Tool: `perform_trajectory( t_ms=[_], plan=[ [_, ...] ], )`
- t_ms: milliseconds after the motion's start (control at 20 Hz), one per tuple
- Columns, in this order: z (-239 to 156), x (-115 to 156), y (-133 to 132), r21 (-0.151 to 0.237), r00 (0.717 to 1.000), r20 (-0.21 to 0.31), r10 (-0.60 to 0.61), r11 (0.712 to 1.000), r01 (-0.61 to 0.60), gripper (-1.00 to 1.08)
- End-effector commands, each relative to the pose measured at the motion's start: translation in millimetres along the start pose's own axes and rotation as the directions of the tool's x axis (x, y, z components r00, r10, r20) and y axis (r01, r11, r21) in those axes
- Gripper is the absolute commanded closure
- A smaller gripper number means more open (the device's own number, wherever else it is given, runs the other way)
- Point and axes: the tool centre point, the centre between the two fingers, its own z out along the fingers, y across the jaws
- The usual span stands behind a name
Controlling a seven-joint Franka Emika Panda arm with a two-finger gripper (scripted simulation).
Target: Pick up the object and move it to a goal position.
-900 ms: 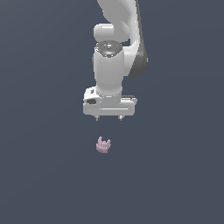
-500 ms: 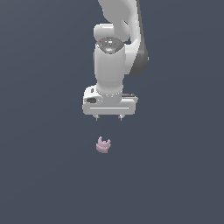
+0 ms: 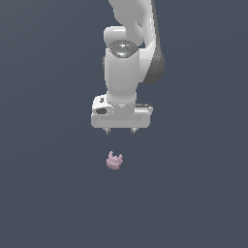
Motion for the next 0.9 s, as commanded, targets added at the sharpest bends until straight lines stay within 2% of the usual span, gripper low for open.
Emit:
perform_trajectory(
  t_ms=[0, 450, 850],
  plan=[
    [5, 2, 1, 0.001, 1.0, 0.004, 0.014, 1.0, -0.014, -0.92],
    [44, 17, 11, 0.009, 0.99, 0.037, 0.139, 0.99, -0.14, -0.92],
    [96, 30, 23, 0.008, 0.954, 0.079, 0.29, 0.956, -0.292, -0.92]
  ],
)
